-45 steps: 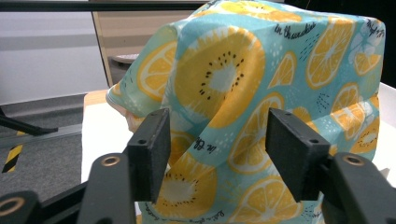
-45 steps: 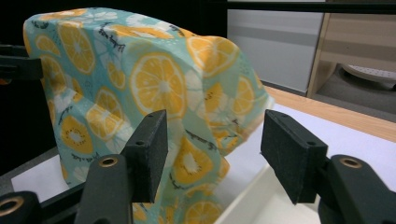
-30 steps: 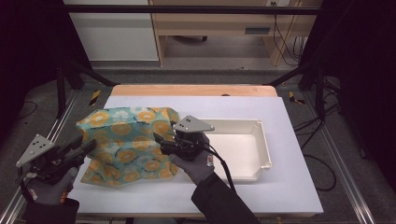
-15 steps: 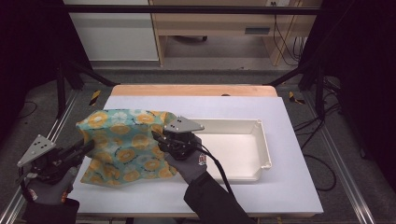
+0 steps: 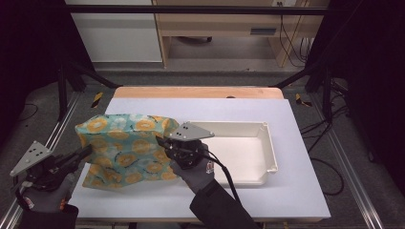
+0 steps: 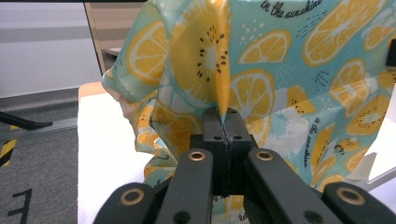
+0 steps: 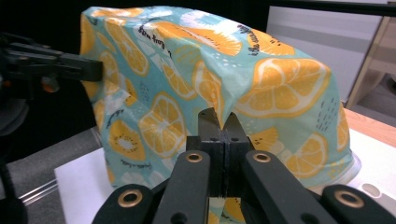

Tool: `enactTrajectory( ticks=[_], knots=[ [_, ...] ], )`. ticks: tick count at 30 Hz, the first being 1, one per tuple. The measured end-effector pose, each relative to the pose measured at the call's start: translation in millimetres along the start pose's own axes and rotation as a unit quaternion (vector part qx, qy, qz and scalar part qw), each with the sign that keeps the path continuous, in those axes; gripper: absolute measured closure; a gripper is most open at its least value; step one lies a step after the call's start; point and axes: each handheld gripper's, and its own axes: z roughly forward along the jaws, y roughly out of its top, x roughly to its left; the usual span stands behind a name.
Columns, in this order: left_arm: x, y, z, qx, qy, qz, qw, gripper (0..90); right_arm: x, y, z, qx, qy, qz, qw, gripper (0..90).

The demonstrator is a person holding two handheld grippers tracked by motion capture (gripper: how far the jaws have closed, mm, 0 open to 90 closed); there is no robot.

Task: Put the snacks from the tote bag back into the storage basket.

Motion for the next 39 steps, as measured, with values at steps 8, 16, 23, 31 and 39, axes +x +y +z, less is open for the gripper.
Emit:
enactTrajectory(
  ticks=[8, 16, 23, 31, 39],
  knots=[
    [-2.6, -13.2, -9.3, 0.005, -0.004, -0.005, 1.0000, 89.9, 9.7, -7.4, -5.1, 0.006, 0.019, 0.001, 0.9998, 89.8],
    [-2.6, -27.7, -5.0, 0.026, -0.006, -0.009, 0.9996, 89.9, 10.7, -26.6, 5.6, 0.028, 0.029, 0.012, 0.9991, 89.1],
    [-1.3, -29.6, -1.9, 0.030, -0.004, -0.010, 0.9995, 89.9, 6.1, -39.0, 22.7, 0.054, 0.020, 0.021, 0.9981, 86.4],
    [-0.4, -29.1, -1.6, 0.028, -0.005, -0.011, 0.9995, 89.9, 2.2, -32.7, 13.1, 0.029, 0.024, 0.022, 0.9990, 63.4],
    [-0.6, -28.3, -1.3, 0.029, -0.004, -0.010, 0.9995, 89.9, 0.3, -10.5, -0.4, -0.018, 0.016, 0.016, 0.9996, 54.5]
  ],
)
